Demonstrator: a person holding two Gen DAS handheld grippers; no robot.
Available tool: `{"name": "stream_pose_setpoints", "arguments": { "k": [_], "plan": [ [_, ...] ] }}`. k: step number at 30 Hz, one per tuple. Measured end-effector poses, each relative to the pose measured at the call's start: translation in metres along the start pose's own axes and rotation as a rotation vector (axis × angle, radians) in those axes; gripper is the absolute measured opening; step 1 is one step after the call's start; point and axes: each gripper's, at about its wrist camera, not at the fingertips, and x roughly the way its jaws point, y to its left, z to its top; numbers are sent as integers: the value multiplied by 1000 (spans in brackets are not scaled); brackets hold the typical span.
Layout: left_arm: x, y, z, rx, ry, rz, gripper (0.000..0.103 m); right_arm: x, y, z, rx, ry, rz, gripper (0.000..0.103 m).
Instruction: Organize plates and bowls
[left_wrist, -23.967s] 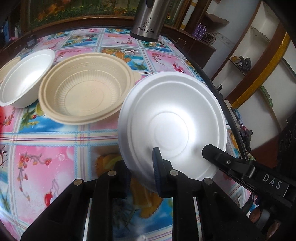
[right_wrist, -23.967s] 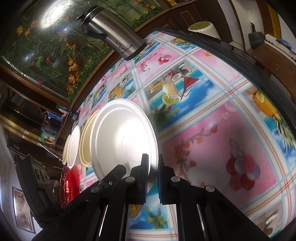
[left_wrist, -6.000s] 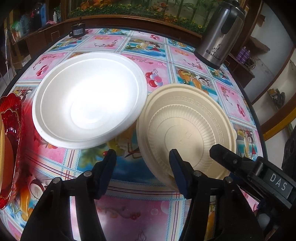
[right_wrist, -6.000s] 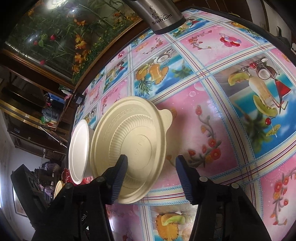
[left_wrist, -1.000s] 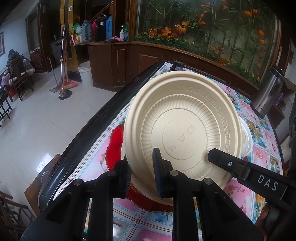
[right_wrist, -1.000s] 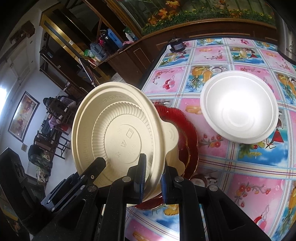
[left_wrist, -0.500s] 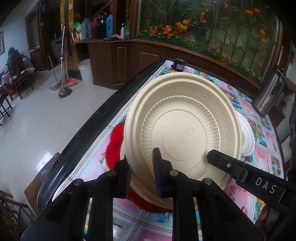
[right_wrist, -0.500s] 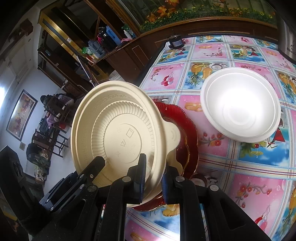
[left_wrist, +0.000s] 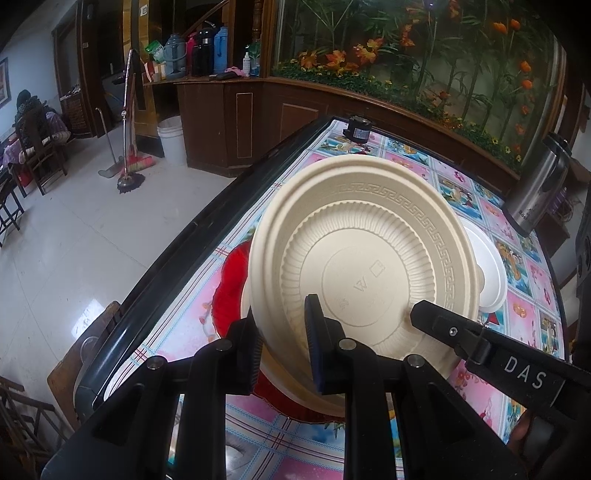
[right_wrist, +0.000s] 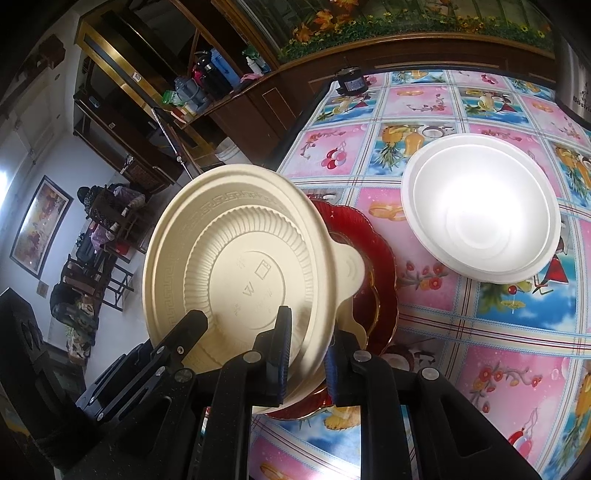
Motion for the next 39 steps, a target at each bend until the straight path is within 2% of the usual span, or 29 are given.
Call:
{"name": "stream_pose_setpoints", "arguments": {
  "k": [12, 19, 22, 26, 29, 37, 39],
  "plan": [
    [-5, 4, 1, -8, -4, -7, 19, 2, 2, 1, -4, 9, -14, 20],
    [-7, 7, 2, -13, -1, -8, 20, 1, 3, 2, -3, 9, -9, 33],
    [-7, 8, 2, -19, 2, -11, 26, 0, 4, 1, -6, 9, -7, 37],
    [-11, 9, 3, -27, -16, -4, 47, -3, 4, 0, -2, -2, -9, 43],
    [-13, 11, 4, -38, -25, -3, 57, -7, 3, 0, 10, -9, -11, 48],
    [-17, 13, 4, -55, -22, -3, 61, -14, 2, -2, 23, -20, -17, 53],
    [-18, 13, 4, -58, -23, 2, 67, -17, 1, -3, 26, -23, -18, 55]
  ]
}}
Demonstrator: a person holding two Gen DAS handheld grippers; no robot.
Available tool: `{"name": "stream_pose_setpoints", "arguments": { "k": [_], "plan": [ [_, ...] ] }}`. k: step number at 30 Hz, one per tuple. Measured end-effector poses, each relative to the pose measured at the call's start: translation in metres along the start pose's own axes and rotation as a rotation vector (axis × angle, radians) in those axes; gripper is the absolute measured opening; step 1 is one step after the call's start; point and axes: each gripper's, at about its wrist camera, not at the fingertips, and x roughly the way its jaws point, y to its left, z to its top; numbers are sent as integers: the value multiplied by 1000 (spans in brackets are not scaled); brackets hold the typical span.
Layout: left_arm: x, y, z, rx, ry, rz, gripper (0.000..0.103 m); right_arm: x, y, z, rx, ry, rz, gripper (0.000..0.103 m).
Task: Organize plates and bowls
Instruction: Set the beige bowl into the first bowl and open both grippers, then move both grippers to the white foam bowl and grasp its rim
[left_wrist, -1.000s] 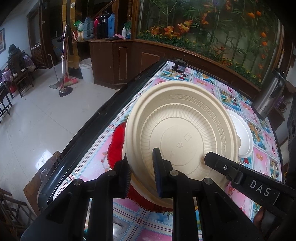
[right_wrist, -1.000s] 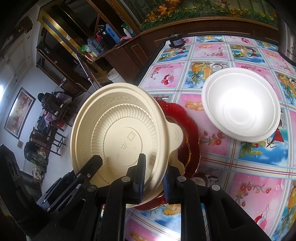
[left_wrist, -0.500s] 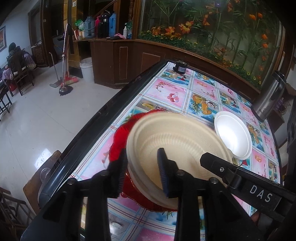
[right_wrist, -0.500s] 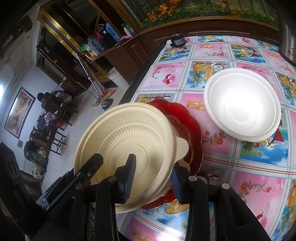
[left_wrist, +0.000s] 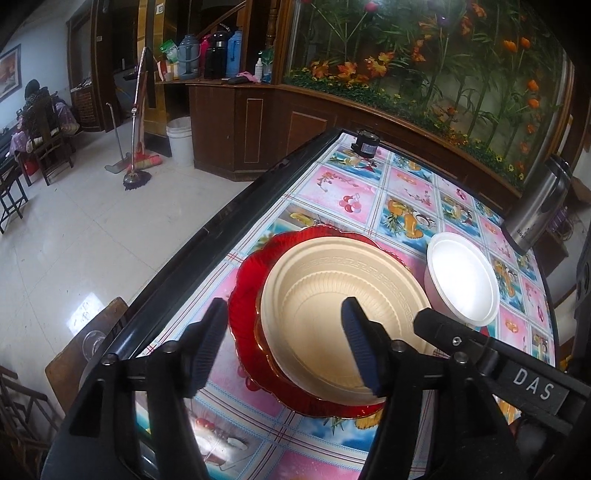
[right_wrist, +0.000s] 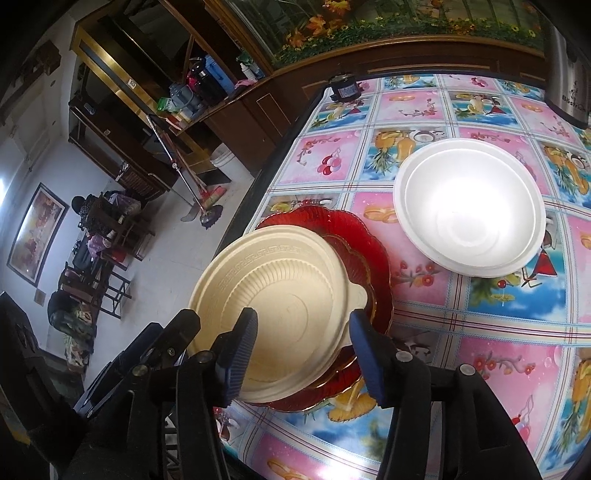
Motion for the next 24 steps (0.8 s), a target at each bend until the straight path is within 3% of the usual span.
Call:
{"name": "stream_pose_setpoints", "arguments": {
  "k": [6, 14, 24],
  "plan": [
    [-5, -2, 0, 2, -9, 0, 74, -9, -7, -2, 33, -18, 7, 67],
    [-10, -14, -2, 37, -19, 7, 75, -24, -21, -6, 88, -43, 38, 87],
    [-21, -20, -1, 48, -43, 8, 75, -34, -28, -8, 109, -42, 80, 89]
  ]
}}
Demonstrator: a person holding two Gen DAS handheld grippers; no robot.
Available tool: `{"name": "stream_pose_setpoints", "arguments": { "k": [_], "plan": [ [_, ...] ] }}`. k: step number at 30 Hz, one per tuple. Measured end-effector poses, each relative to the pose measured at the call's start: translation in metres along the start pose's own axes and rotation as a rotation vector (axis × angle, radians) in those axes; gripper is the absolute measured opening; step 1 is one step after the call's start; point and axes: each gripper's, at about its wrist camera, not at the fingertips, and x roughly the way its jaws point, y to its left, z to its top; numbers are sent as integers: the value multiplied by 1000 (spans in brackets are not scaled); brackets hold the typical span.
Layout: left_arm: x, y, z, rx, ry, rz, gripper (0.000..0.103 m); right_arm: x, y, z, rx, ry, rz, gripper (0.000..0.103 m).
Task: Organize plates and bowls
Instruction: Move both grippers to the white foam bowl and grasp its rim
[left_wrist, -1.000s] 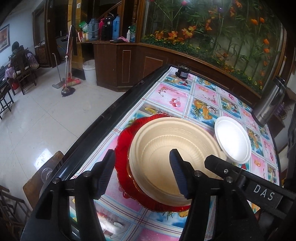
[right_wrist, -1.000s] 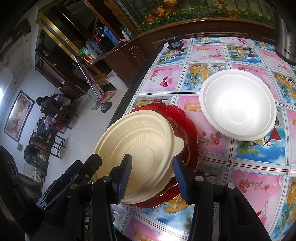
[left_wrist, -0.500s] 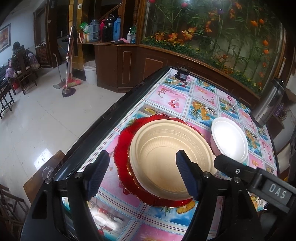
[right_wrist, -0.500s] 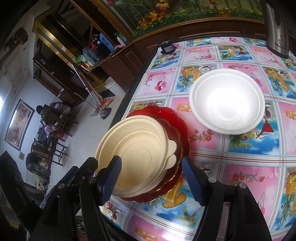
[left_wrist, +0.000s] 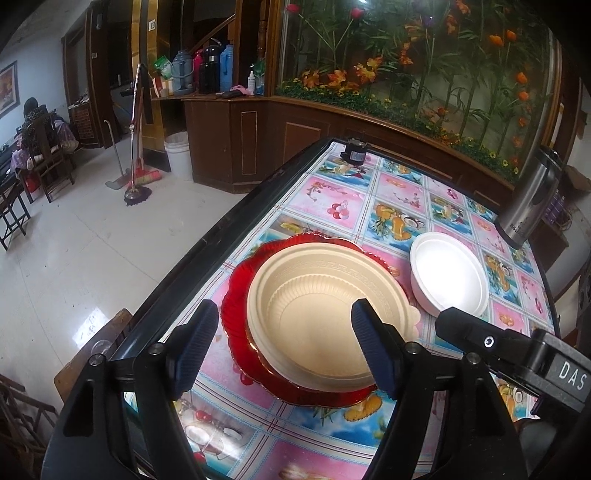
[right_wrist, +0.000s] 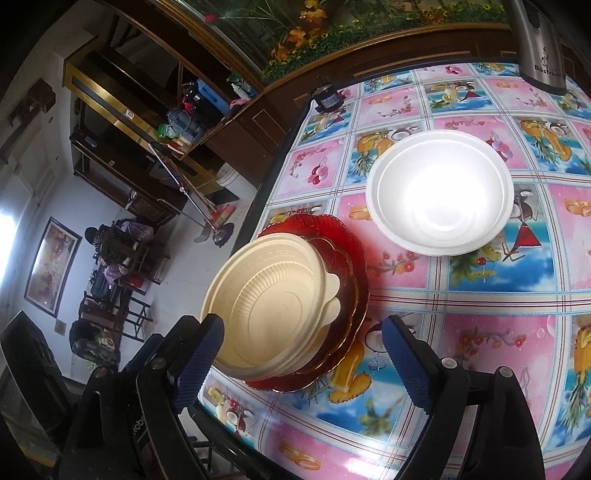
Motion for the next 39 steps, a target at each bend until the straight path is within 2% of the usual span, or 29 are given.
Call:
{"name": "stream_pose_setpoints", "arguments": {
  "k": [12, 21, 27, 39],
  "plan": [
    [-9, -27, 3, 59, -20, -29, 75, -30, -31, 4, 59, -44, 21, 89],
    [-17, -53, 16, 80, -55, -118, 75, -54, -51, 11, 95, -96, 25, 89],
    [-4, -83, 20, 135, -42, -114, 75, -66, -78, 17, 145, -131, 9, 90],
    [20, -133, 22, 248, -6, -94, 75, -71, -124, 27, 220, -141, -4, 90]
  ]
}}
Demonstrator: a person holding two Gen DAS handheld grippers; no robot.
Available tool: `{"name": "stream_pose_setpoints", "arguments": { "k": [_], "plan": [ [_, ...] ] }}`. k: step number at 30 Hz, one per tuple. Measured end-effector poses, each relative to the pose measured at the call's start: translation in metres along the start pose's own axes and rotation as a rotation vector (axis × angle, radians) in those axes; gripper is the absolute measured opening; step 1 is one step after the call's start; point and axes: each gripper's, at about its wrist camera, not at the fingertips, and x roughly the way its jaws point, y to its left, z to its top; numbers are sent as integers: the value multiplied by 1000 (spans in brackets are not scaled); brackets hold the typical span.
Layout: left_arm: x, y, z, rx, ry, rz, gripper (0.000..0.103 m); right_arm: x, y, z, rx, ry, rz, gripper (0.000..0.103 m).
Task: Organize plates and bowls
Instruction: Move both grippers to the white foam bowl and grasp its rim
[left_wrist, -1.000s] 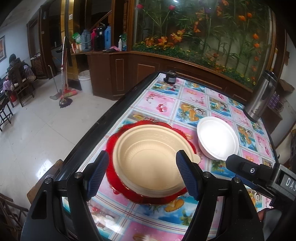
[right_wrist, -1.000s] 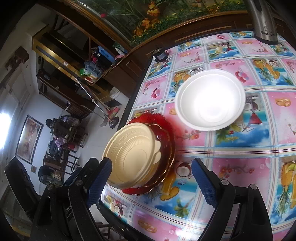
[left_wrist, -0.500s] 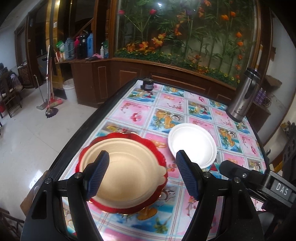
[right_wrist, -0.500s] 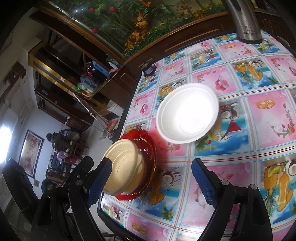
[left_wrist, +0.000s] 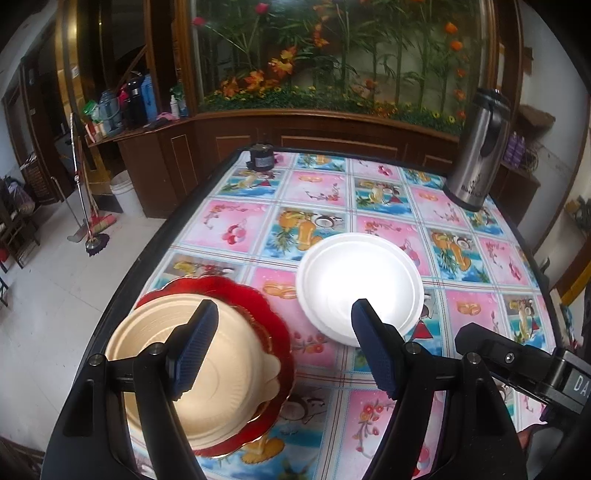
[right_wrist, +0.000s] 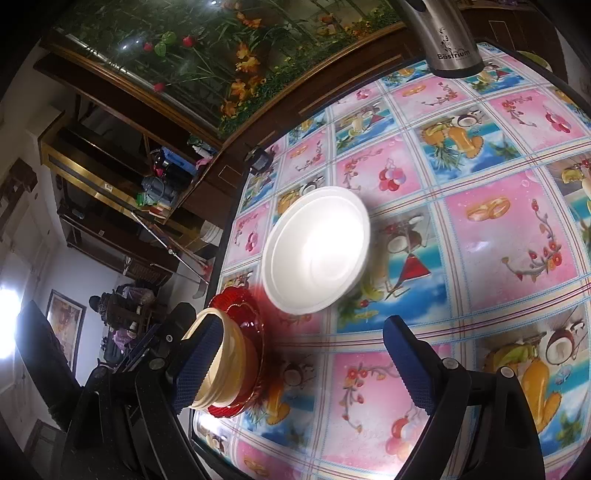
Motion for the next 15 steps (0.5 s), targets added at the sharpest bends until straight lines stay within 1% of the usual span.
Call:
{"name": "stream_pose_setpoints", "arguments": {
  "k": [6, 10, 15],
  "plan": [
    [23, -16, 11, 15, 53, -27, 75, 3, -16, 12, 26, 1, -17, 90],
    [52, -22, 24, -12, 147, -65, 75, 8, -26, 25, 46, 3, -26, 90],
    [79, -25, 33, -34, 194, -51, 75, 24, -34, 41, 62, 35, -43, 90]
  ]
}}
